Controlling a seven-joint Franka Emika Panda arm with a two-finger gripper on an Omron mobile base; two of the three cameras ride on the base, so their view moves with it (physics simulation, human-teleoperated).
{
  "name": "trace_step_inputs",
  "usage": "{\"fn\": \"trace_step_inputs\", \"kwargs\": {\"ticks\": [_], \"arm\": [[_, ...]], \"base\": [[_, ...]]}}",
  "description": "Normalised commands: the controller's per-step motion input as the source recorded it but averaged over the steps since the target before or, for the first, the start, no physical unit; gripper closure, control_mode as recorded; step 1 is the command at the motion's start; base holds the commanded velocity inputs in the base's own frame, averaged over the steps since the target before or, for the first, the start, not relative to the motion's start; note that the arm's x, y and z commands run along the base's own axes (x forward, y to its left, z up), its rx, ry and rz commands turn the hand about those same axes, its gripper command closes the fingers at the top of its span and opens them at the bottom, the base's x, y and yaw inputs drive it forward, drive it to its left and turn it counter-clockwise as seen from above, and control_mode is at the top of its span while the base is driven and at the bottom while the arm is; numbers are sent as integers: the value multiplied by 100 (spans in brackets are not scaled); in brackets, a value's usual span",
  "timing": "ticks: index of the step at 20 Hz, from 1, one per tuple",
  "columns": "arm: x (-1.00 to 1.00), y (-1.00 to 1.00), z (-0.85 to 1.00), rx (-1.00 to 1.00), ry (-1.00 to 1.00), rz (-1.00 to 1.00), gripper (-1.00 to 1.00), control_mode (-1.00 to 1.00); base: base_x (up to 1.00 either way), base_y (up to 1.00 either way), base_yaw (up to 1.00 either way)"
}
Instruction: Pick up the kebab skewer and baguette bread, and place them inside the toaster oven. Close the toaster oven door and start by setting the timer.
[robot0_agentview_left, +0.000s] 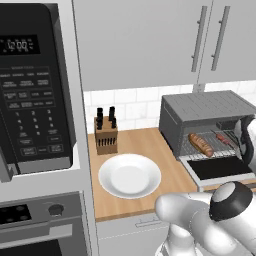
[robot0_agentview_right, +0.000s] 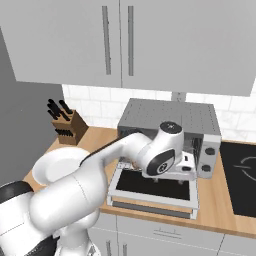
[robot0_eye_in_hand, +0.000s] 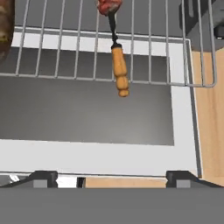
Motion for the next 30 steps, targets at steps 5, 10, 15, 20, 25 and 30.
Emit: {"fn": "trace_step_inputs", "kwargs": {"ticks": [5,10,15,20,25,30], "arm": [[-17,11,-18,1,0,-17,-100,-100],[7,22,-31,0,0,-10,-100,-100],[31,2,-11,0,0,-1,-100,-100],[5,0,-11,0,0,0,-100,-100],[27,1,-14,1,0,-1,-100,-100],[29,1,0,2,0,-1,-100,-100]], "base": [[0,0,0],[0,0,0],[0,0,0],[0,0,0],[0,0,0],[0,0,0]]}}
